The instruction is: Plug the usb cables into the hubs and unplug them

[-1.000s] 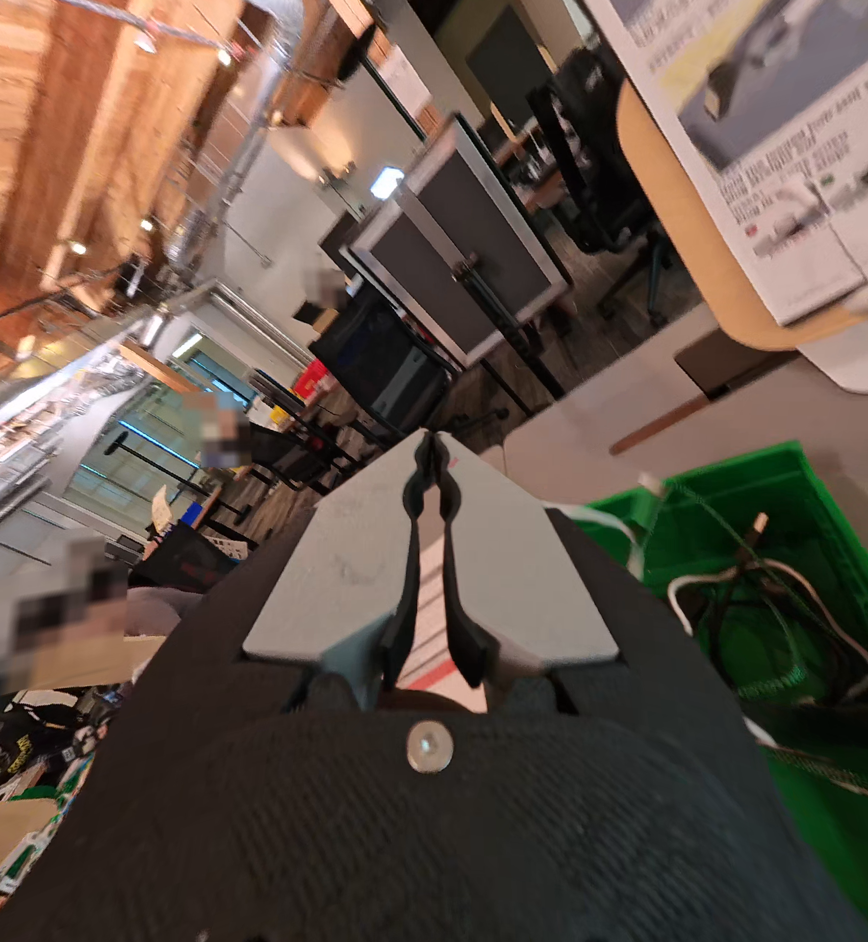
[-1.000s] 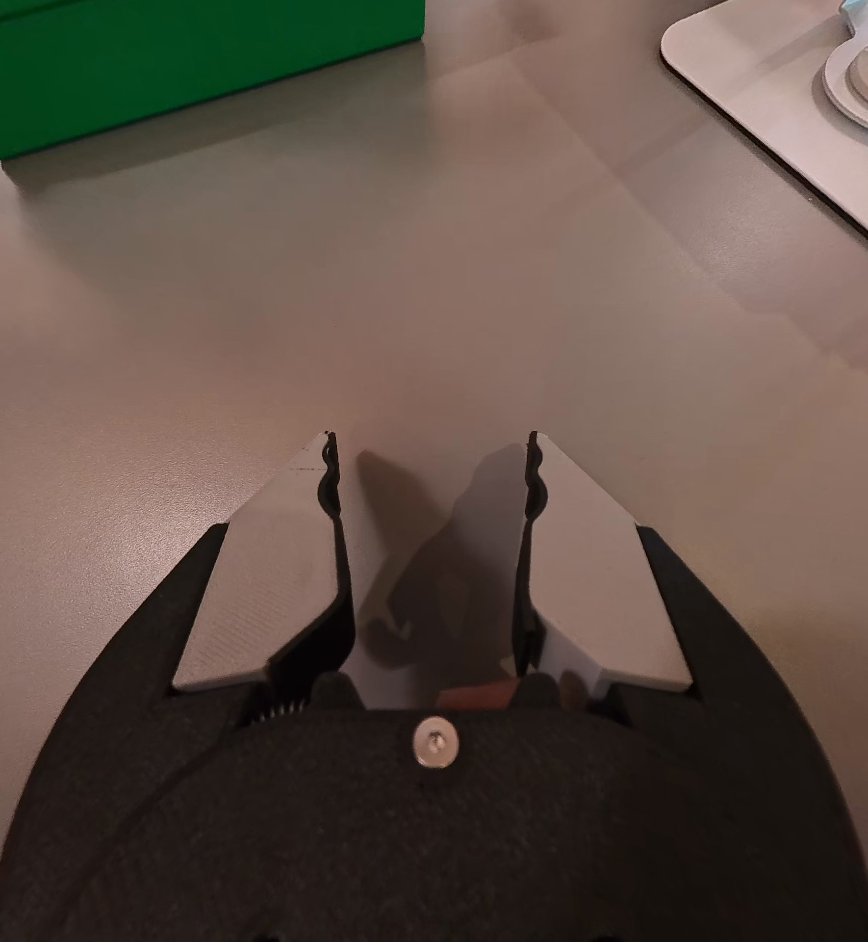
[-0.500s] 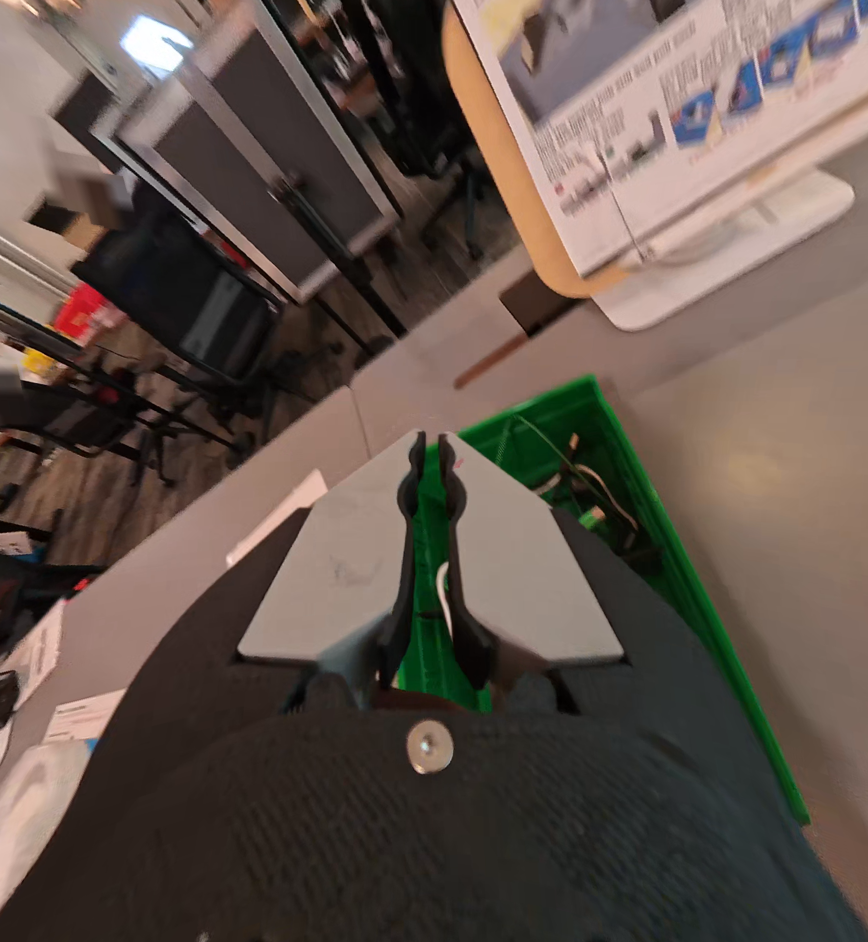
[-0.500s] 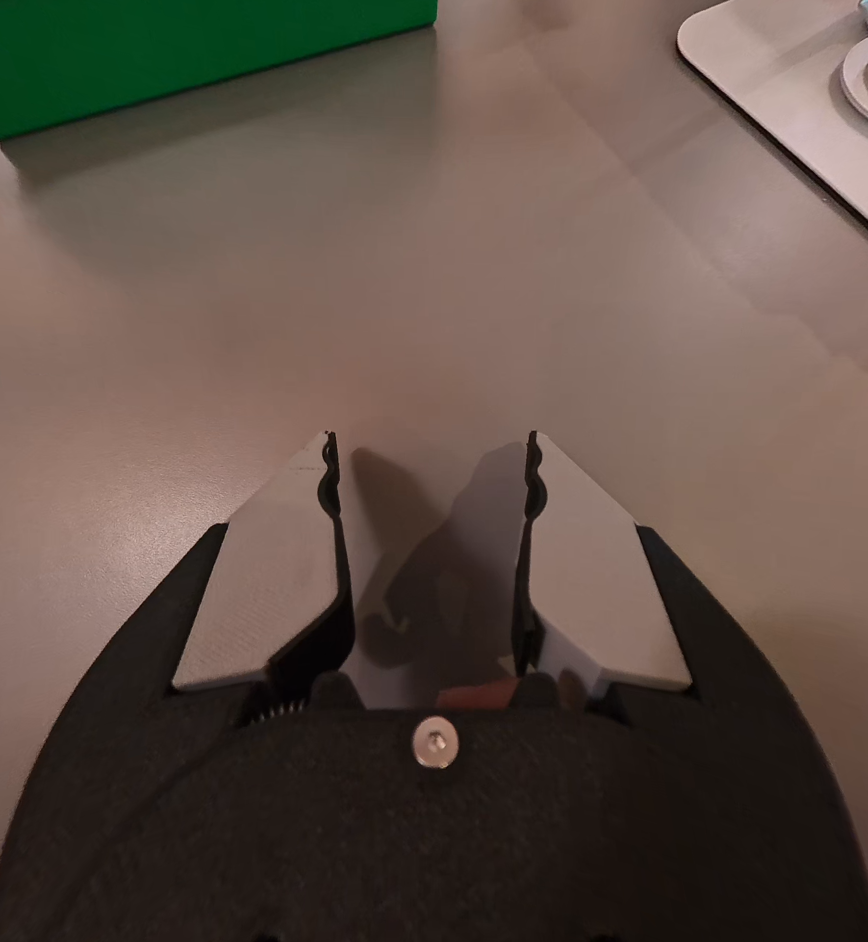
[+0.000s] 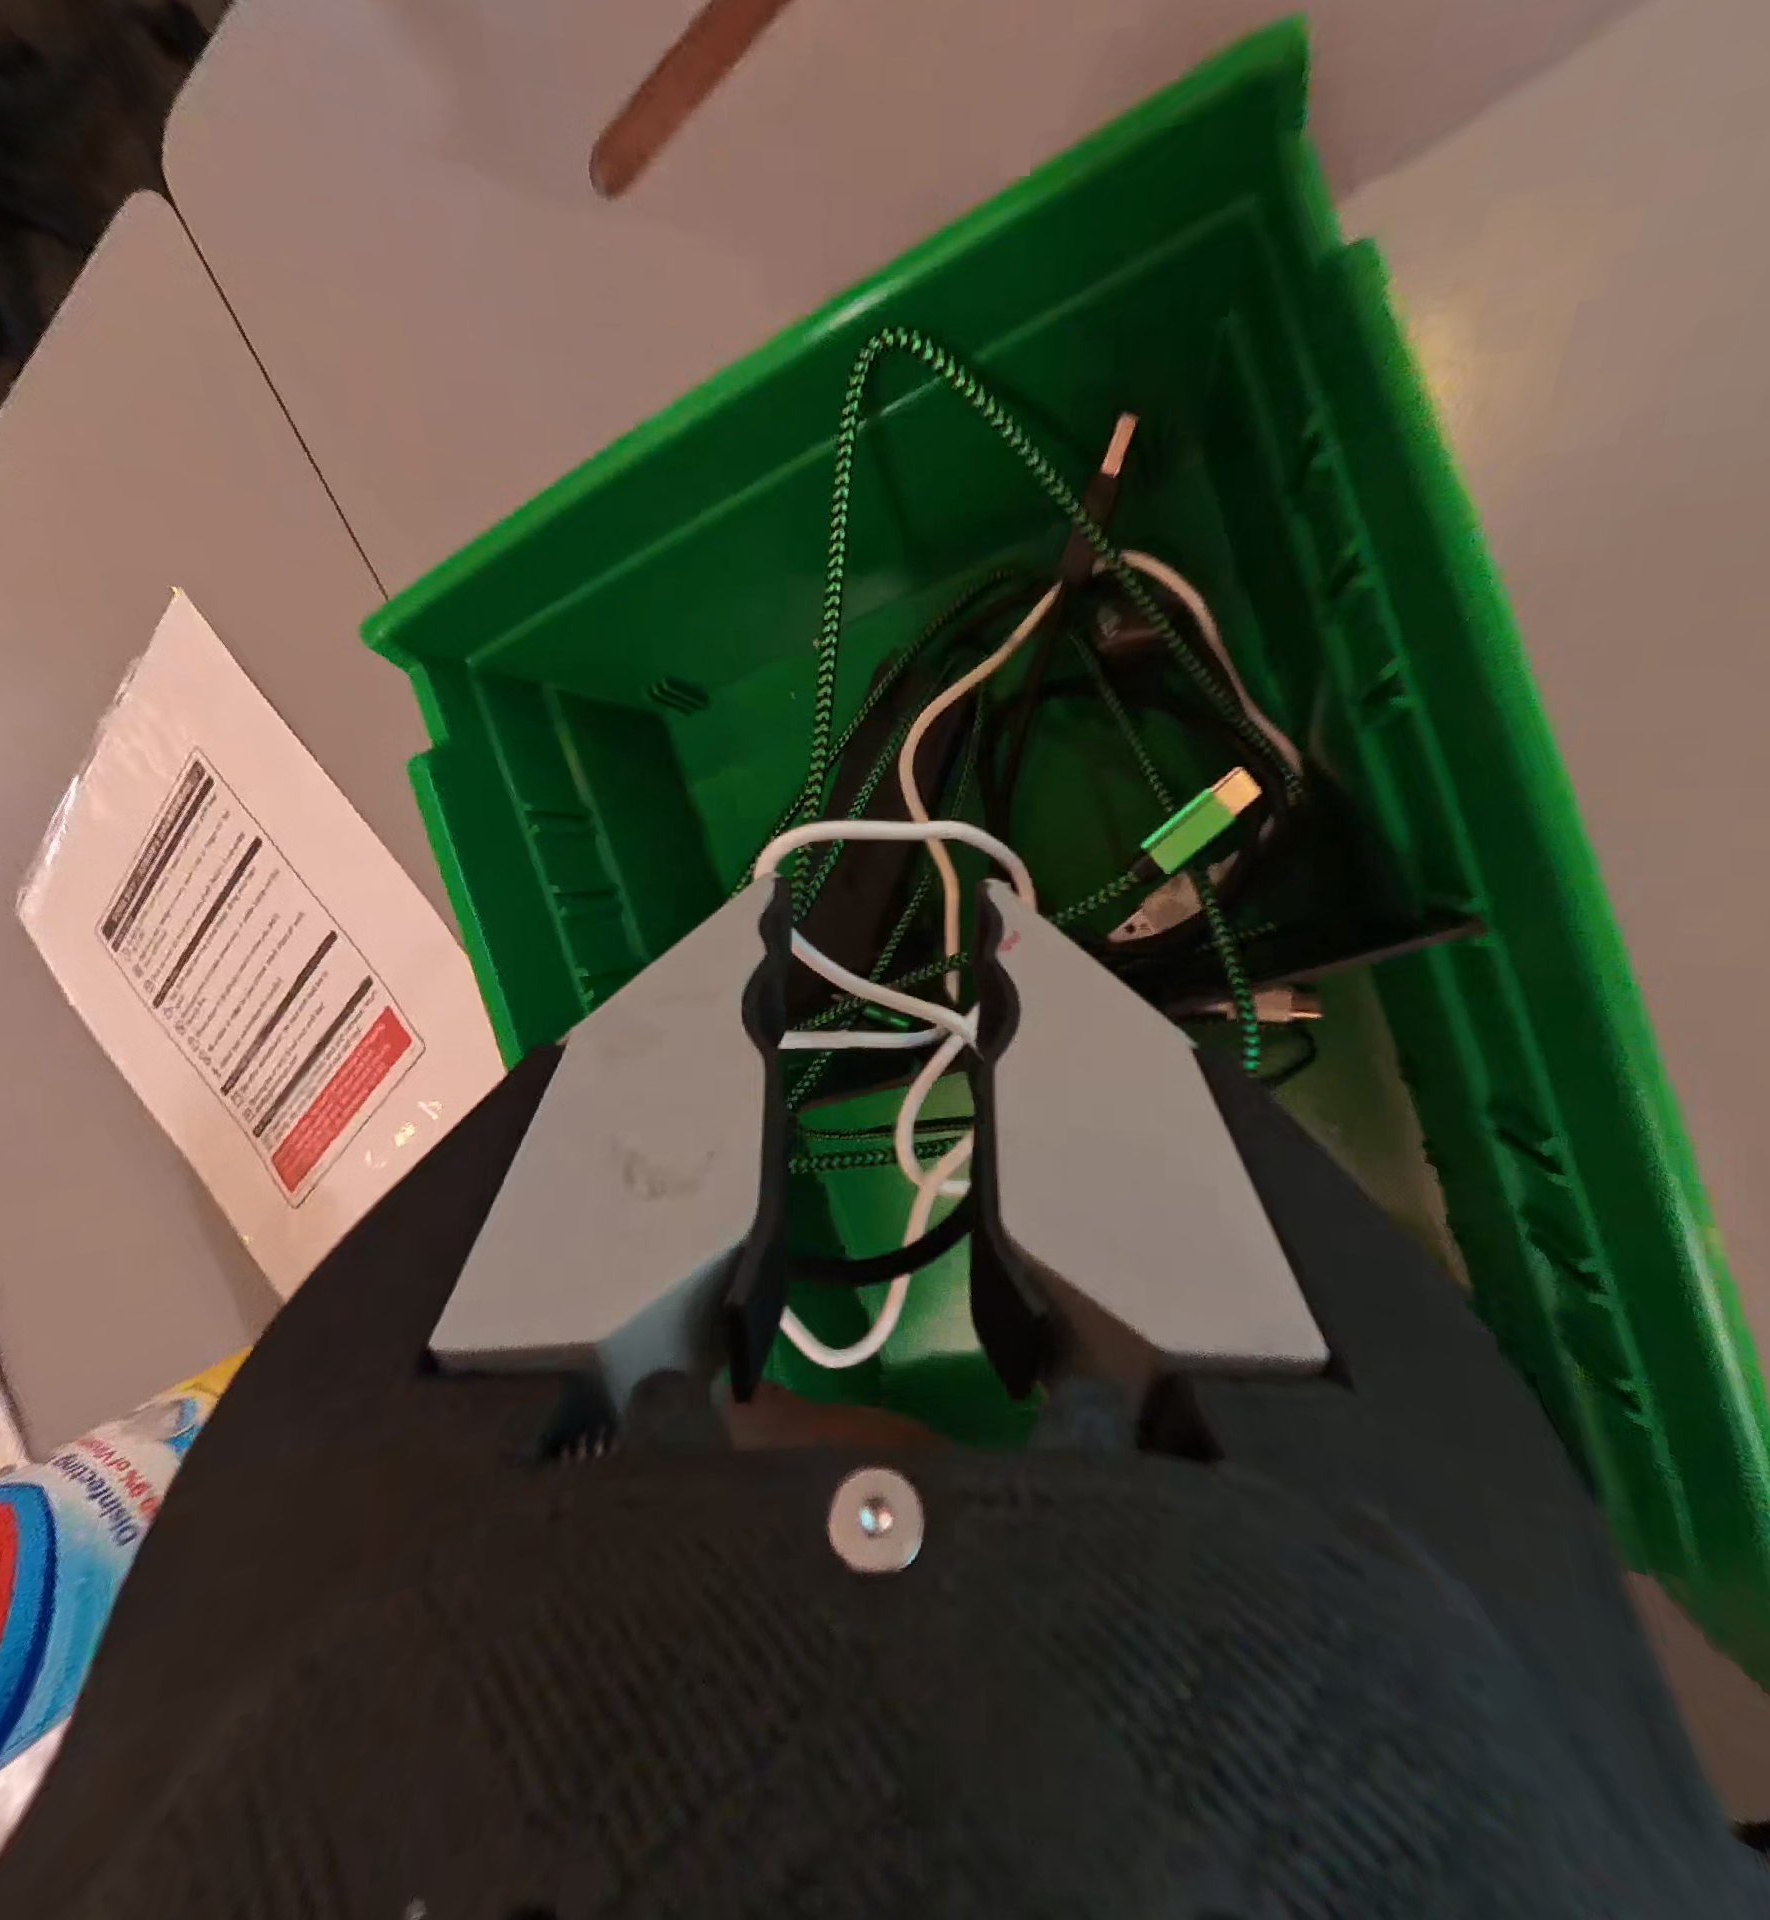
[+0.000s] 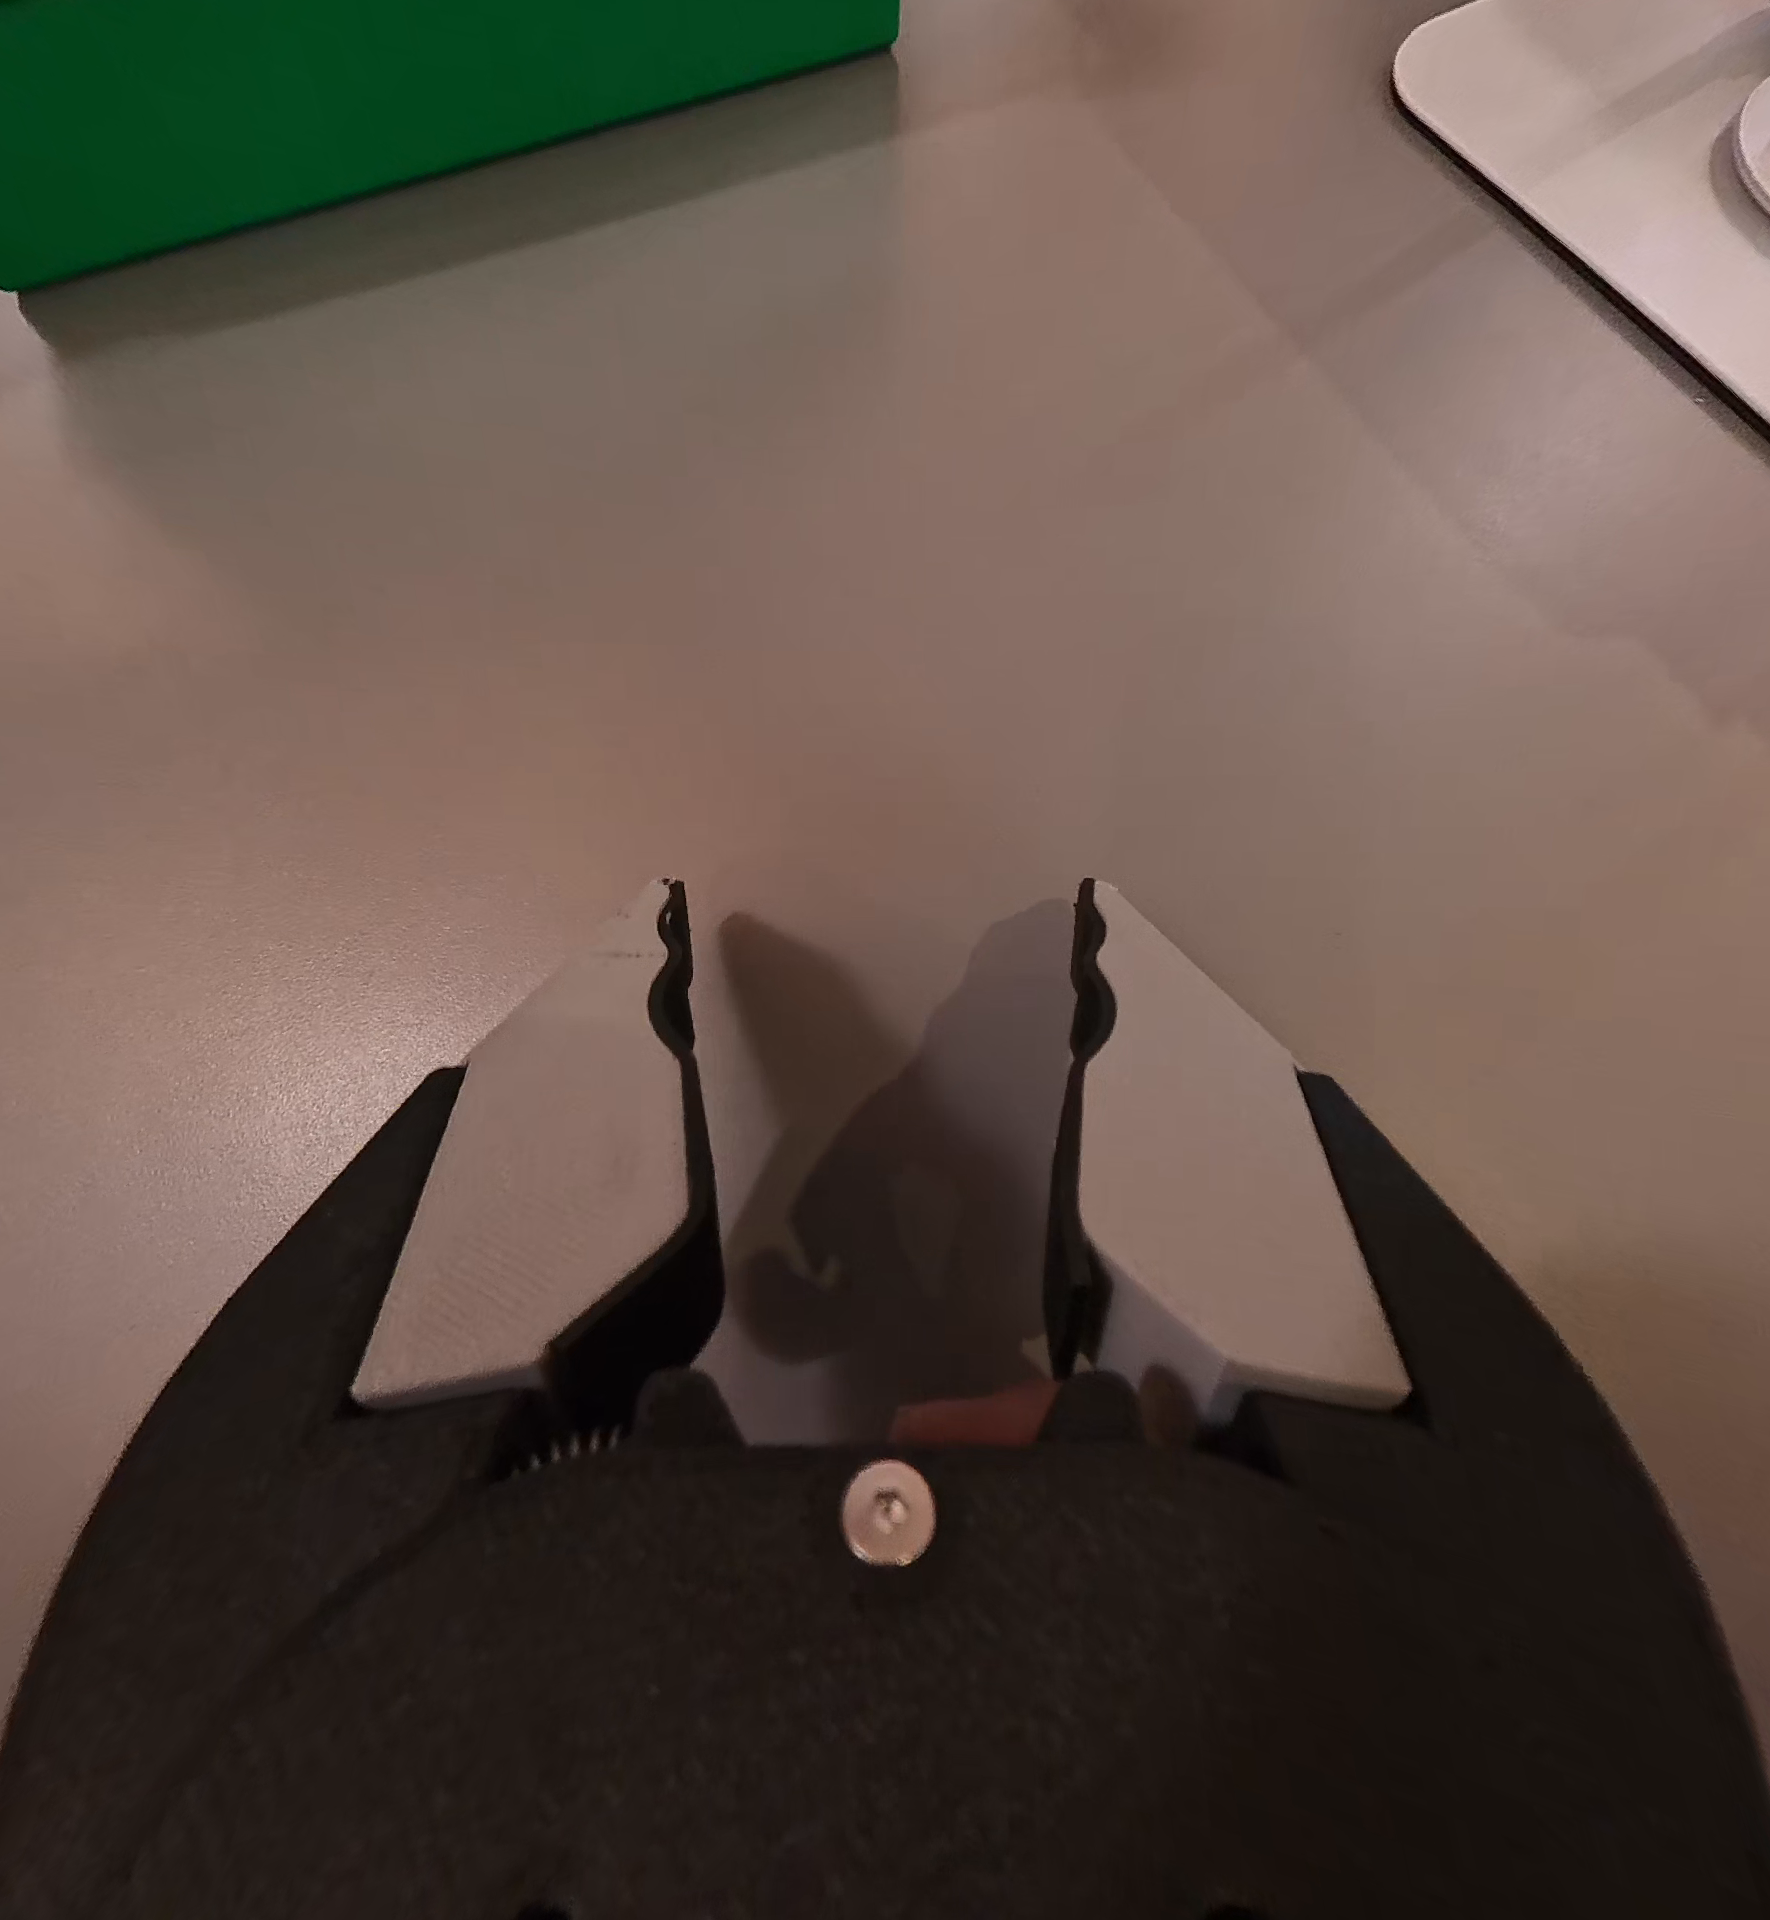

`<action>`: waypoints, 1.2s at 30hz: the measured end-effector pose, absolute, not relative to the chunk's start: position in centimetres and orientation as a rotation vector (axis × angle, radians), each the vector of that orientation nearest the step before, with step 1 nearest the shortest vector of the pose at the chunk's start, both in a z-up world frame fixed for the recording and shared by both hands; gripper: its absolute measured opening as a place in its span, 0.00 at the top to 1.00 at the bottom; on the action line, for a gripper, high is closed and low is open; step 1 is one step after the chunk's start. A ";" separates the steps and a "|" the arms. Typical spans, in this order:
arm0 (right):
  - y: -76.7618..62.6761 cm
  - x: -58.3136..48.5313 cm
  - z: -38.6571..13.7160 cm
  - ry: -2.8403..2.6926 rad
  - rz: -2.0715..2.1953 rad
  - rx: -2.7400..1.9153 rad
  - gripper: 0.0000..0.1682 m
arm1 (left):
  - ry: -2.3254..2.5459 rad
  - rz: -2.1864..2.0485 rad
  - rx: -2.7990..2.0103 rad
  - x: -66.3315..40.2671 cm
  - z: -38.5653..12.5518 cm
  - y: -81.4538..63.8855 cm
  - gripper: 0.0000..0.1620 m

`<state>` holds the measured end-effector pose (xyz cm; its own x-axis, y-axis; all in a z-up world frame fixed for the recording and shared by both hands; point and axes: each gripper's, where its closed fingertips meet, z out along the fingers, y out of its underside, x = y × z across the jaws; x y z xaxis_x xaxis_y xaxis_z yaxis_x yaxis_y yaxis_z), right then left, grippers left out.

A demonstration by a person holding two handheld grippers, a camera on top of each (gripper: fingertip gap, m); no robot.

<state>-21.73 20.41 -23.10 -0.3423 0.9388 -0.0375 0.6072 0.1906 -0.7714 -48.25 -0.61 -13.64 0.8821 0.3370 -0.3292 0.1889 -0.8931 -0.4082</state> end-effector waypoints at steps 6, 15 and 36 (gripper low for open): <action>20.2 -21.7 -23.2 -2.040 0.980 -1.436 0.57 | -0.307 0.792 -2.830 -49.7 -14.2 -3.0 0.74; 20.1 -21.6 -23.2 -2.043 0.980 -1.433 0.57 | -0.390 0.696 -2.798 -50.0 -14.6 -2.6 0.78; 19.7 -21.5 -23.2 -2.048 0.992 -1.430 0.58 | -0.279 1.153 -1.999 -47.6 15.2 -1.9 1.00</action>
<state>-21.52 19.75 -23.18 -0.3612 0.9317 -0.0393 0.6082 0.2034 -0.7673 -47.59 -1.88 15.21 0.5613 0.5359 -0.6307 -0.1876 -0.6598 -0.7276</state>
